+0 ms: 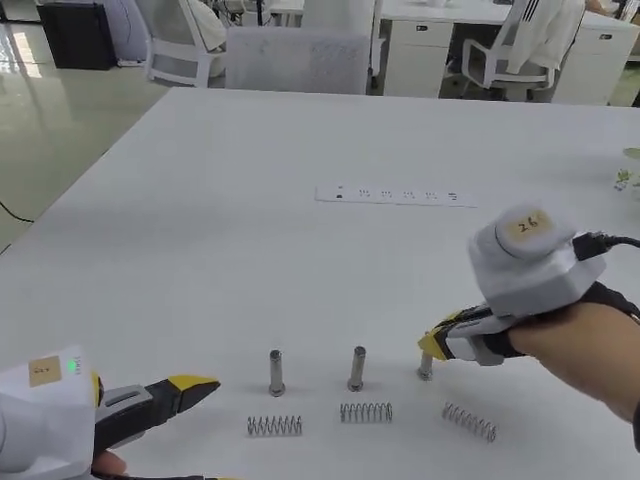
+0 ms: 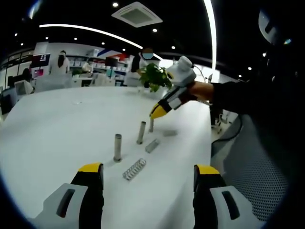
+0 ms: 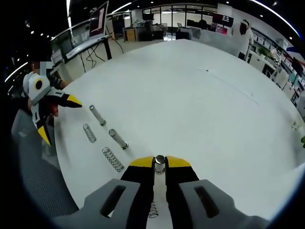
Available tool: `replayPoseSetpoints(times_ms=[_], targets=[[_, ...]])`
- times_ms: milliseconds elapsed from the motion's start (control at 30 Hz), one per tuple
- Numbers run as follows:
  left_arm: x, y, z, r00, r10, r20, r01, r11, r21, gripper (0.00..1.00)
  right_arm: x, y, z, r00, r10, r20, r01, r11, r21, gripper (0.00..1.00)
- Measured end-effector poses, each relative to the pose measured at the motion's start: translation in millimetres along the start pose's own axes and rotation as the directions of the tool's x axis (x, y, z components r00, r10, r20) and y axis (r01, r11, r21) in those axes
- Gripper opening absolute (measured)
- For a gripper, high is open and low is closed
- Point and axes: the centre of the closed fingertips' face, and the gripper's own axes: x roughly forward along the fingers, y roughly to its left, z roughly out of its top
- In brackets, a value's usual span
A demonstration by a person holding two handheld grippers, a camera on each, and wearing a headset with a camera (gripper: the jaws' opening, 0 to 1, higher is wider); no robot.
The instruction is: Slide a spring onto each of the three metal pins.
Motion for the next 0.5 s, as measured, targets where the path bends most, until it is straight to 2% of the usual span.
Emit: replayPoseSetpoints(times_ms=[500], targets=[[0.9, -1.3, 0.3, 1.0, -0.005, -0.002, 0.005, 1.0, 0.005, 0.73, -7.7, 4.1, -7.7, 0.9999, -0.01, 0.013, 0.01, 1.0, -0.001, 0.05]])
